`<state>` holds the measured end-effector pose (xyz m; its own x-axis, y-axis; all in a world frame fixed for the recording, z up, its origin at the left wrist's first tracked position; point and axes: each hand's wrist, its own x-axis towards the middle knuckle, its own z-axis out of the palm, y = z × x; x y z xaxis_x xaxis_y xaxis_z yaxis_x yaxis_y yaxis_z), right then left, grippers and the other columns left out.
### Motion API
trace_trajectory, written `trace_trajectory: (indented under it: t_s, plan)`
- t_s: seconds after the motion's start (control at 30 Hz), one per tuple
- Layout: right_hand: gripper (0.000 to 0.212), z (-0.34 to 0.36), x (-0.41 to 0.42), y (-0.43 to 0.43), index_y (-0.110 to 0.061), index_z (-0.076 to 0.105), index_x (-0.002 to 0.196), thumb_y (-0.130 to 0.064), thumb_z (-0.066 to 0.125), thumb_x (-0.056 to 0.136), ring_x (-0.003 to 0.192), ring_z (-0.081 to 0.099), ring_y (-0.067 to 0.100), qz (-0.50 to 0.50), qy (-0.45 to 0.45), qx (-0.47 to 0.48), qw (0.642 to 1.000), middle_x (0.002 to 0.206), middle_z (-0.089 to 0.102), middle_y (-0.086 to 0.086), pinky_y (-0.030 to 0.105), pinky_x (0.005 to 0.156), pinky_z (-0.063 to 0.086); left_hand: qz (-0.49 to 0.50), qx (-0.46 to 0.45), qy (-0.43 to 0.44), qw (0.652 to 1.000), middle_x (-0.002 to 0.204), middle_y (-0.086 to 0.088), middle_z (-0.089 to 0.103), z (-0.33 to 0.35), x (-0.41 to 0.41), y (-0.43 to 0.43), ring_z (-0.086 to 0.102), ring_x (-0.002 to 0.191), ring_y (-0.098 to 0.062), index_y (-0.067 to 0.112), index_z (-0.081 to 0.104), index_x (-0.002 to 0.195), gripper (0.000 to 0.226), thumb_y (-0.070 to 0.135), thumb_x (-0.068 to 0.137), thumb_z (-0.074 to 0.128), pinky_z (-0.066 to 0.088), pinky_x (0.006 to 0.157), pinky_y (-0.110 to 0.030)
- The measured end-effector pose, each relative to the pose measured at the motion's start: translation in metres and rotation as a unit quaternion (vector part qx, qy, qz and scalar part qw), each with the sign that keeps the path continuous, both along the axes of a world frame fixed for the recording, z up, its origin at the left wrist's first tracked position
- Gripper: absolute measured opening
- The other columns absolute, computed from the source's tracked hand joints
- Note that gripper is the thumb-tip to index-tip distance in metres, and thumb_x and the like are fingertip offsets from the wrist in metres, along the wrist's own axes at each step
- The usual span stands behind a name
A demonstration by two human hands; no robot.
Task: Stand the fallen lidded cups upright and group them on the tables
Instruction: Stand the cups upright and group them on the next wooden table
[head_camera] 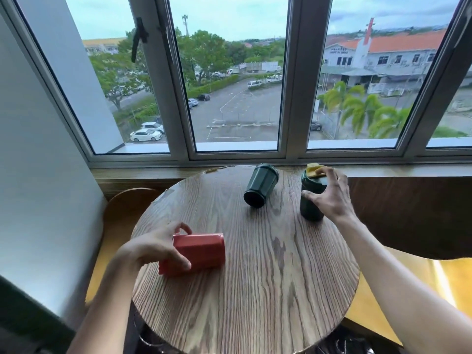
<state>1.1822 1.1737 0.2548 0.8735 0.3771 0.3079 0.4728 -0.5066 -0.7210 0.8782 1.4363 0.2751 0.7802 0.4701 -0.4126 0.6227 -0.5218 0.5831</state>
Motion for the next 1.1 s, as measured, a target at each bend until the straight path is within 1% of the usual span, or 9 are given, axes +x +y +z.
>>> trace_trajectory:
  t_s: [0.1,0.27,0.4,0.47,0.5,0.57,0.73,0.93,1.1]
  plan:
    - [0.058,-0.005,0.001,0.002,-0.028,0.045,0.123,-0.028,0.078,0.075,0.129,0.037,0.047,-0.003,0.0,0.019,1.0,0.145,0.031,0.016,0.06,0.102,0.04,0.018,-0.032,-0.036,0.999,0.118,-0.011,0.05,-0.007,-0.003,-0.002,0.059,0.102,-0.031,0.033,0.058,0.104,0.079,0.012,0.034,0.088,0.058,0.051,-0.036]
    - [0.056,-0.009,0.003,0.004,-0.03,0.046,0.121,-0.028,0.078,0.075,0.13,0.037,0.045,-0.014,0.004,0.035,0.999,0.145,0.03,0.016,0.058,0.103,0.04,0.034,-0.061,-0.1,0.993,0.113,-0.011,0.053,0.0,-0.006,-0.011,0.063,0.092,-0.028,0.023,0.054,0.113,0.073,-0.002,0.053,0.087,0.057,0.052,-0.036]
    - [0.059,-0.013,0.004,0.004,-0.029,0.044,0.123,-0.028,0.079,0.074,0.131,0.034,0.046,-0.014,0.007,0.049,0.999,0.146,0.028,0.016,0.062,0.102,0.04,0.047,-0.032,-0.124,0.991,0.11,-0.003,0.054,0.016,0.004,-0.023,0.065,0.089,-0.025,0.025,0.048,0.119,0.075,0.007,0.057,0.088,0.053,0.049,-0.027]
    - [0.06,-0.015,0.004,0.005,-0.029,0.045,0.124,-0.027,0.079,0.074,0.131,0.034,0.045,-0.016,0.006,0.056,0.998,0.146,0.029,0.016,0.061,0.102,0.04,0.038,0.017,-0.123,0.992,0.109,0.003,0.054,0.025,0.013,-0.032,0.062,0.096,-0.021,0.033,0.05,0.118,0.075,0.023,0.054,0.089,0.058,0.062,-0.031]
    - [0.06,-0.015,0.004,0.005,-0.028,0.045,0.124,-0.027,0.079,0.074,0.13,0.035,0.044,-0.018,0.001,0.06,0.998,0.145,0.03,0.016,0.059,0.103,0.039,0.023,0.07,-0.114,0.991,0.111,0.007,0.054,0.028,0.02,-0.037,0.058,0.103,-0.02,0.039,0.05,0.118,0.076,0.034,0.052,0.087,0.057,0.078,-0.037]
    - [0.061,-0.016,0.003,0.006,-0.027,0.047,0.124,-0.026,0.08,0.073,0.13,0.036,0.042,-0.023,-0.008,0.067,0.997,0.143,0.032,0.016,0.056,0.105,0.038,-0.007,0.169,-0.096,0.981,0.117,0.009,0.05,0.032,0.034,-0.051,0.046,0.115,-0.019,0.045,0.048,0.124,0.08,0.047,0.052,0.083,0.038,0.101,-0.04]
    - [0.065,-0.018,0.001,0.007,-0.026,0.046,0.129,-0.025,0.08,0.074,0.132,0.034,0.04,-0.027,-0.012,0.077,0.997,0.144,0.032,0.015,0.052,0.106,0.037,-0.007,0.256,-0.113,0.96,0.126,0.006,0.048,0.029,0.066,-0.087,0.037,0.11,-0.019,0.034,0.042,0.13,0.084,0.056,0.057,0.078,0.026,0.088,-0.034]
    - [0.067,-0.019,0.004,0.005,-0.023,0.046,0.13,-0.025,0.081,0.073,0.131,0.035,0.042,-0.026,-0.013,0.073,0.997,0.144,0.031,0.016,0.055,0.104,0.038,0.015,0.342,-0.092,0.935,0.135,-0.004,0.041,0.017,0.073,-0.113,0.037,0.123,-0.027,0.025,0.039,0.14,0.102,0.082,0.059,0.064,0.034,0.102,-0.039]
    - [0.069,-0.02,0.004,0.006,-0.022,0.046,0.132,-0.025,0.081,0.073,0.132,0.034,0.04,-0.028,-0.021,0.075,0.997,0.143,0.031,0.016,0.055,0.107,0.036,-0.024,0.24,-0.045,0.969,0.144,-0.007,0.031,0.026,0.07,-0.095,0.027,0.13,-0.03,0.026,0.017,0.155,0.113,0.068,0.066,0.073,0.029,0.11,-0.045]
